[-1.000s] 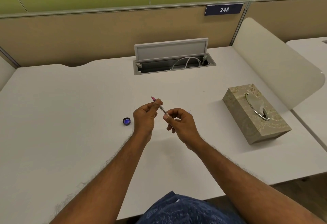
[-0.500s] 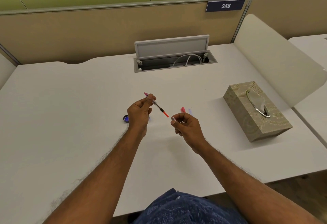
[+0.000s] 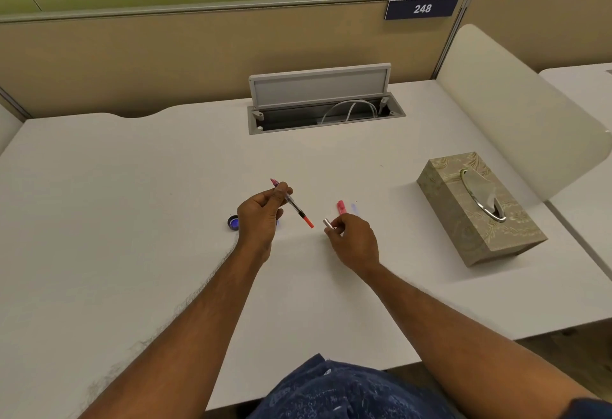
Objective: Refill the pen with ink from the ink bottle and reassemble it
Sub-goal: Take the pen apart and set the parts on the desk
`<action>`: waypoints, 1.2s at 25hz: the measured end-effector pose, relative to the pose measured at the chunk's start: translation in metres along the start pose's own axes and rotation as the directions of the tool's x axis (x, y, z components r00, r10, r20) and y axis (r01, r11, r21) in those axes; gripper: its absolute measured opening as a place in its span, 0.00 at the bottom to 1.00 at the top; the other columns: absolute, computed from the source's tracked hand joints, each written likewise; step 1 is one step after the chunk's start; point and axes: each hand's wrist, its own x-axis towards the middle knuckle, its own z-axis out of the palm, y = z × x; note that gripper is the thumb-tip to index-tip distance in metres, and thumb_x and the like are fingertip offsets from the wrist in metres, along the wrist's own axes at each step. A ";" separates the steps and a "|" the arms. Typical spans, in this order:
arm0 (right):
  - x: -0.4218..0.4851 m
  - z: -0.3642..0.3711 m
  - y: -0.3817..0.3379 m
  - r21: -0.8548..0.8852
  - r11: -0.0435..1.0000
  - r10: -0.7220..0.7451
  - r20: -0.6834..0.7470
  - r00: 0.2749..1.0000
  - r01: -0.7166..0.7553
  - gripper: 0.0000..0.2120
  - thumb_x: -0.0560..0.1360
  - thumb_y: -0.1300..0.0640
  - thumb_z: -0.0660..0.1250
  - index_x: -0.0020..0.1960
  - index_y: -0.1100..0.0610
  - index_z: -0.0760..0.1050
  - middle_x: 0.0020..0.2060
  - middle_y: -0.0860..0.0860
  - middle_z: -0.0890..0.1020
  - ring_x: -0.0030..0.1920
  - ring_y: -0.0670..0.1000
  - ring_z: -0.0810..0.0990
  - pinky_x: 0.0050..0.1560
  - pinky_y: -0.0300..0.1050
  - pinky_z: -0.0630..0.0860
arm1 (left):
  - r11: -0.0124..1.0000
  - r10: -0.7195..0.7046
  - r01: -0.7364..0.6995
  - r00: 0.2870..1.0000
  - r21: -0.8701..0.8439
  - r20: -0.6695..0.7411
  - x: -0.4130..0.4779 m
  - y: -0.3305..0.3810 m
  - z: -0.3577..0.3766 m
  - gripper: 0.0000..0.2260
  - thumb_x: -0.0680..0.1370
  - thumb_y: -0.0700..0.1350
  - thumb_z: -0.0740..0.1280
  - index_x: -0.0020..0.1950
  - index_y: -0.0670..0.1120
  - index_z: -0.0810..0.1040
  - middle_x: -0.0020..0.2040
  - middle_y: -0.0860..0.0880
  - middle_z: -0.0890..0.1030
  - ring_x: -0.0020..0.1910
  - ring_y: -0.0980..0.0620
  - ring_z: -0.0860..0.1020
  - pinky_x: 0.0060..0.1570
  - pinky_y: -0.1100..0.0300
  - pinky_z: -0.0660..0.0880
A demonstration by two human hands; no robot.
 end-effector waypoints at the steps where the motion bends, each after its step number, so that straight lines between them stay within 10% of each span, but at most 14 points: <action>1: 0.004 0.003 -0.001 -0.078 0.997 -0.019 -0.006 1.000 0.018 0.05 0.74 0.52 0.70 0.42 0.53 0.78 0.37 0.49 0.83 0.58 0.49 0.79 0.41 0.42 0.73 | 1.000 -0.002 0.002 1.000 0.004 -0.001 0.000 -0.001 0.000 0.08 0.75 0.52 0.69 0.45 0.49 0.84 0.40 0.59 0.85 0.40 0.64 0.81 0.43 0.64 0.75; 9: 0.039 0.025 -0.007 -0.543 0.835 -0.163 -0.090 0.983 0.089 0.11 0.76 0.48 0.64 0.44 0.55 0.80 0.43 0.52 0.80 0.47 0.55 0.75 0.46 0.49 0.68 | 1.000 0.011 -0.012 1.000 0.008 0.029 0.006 -0.003 -0.007 0.08 0.76 0.50 0.69 0.42 0.49 0.85 0.40 0.57 0.86 0.33 0.63 0.79 0.44 0.60 0.75; 30: 0.047 0.036 -0.013 -0.571 0.821 -0.085 -0.098 0.992 0.014 0.20 0.73 0.41 0.60 0.37 0.55 0.80 0.38 0.51 0.79 0.43 0.55 0.73 0.47 0.51 0.65 | 0.999 0.023 -0.024 0.999 0.025 0.039 0.018 0.000 -0.014 0.08 0.76 0.51 0.69 0.42 0.50 0.85 0.45 0.52 0.86 0.46 0.53 0.81 0.46 0.57 0.77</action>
